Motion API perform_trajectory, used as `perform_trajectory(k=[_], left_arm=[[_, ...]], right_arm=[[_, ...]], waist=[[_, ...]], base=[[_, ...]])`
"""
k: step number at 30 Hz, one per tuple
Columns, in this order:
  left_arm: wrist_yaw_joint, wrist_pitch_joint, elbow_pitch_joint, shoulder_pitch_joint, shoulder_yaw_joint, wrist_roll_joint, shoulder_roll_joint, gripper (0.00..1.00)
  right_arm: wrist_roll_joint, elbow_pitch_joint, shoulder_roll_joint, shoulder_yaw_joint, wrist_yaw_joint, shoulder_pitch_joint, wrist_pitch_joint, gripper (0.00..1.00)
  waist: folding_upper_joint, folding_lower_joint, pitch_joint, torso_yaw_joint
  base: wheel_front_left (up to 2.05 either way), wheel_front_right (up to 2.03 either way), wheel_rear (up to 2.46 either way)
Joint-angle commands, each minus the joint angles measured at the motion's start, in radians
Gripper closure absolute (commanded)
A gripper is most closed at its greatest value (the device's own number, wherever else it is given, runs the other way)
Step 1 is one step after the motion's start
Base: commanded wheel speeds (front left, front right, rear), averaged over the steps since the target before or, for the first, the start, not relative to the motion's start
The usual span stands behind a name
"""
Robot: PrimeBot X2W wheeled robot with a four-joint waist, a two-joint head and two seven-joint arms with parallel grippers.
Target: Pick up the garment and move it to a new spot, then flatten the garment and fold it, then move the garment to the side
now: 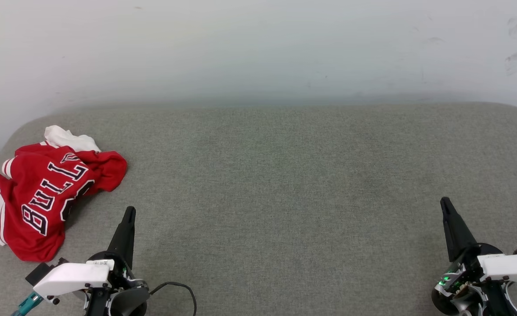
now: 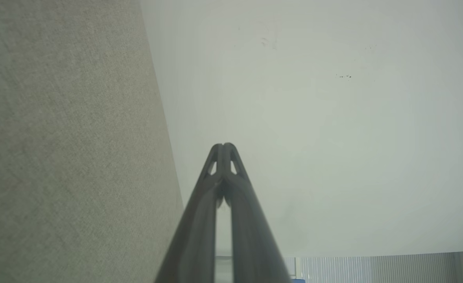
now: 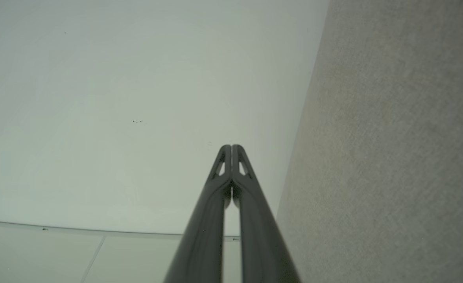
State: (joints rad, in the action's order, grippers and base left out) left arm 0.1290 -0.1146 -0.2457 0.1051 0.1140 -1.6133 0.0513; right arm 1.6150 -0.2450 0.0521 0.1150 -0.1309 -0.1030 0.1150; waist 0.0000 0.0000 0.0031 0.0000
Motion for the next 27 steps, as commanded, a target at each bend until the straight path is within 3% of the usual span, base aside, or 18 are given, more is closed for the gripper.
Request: perform_trajectory(k=[1, 27], left_arm=[[0.003, -0.003, 0.000, 0.008, 0.003, 0.003, -0.001, 1.00], [0.003, -0.003, 0.000, 0.008, 0.003, 0.003, -0.001, 1.00]], right_arm=[[-0.006, -0.001, -0.003, 0.001, 0.000, -0.011, 0.002, 1.00], [-0.005, -0.001, -0.003, 0.000, 0.000, -0.011, 0.001, 1.00]], waist=[[0.0000, 0.0000, 0.000, 0.000], [0.0000, 0.0000, 0.000, 0.000]], base=[[0.00, 0.00, 0.00], [0.00, 0.00, 0.00]])
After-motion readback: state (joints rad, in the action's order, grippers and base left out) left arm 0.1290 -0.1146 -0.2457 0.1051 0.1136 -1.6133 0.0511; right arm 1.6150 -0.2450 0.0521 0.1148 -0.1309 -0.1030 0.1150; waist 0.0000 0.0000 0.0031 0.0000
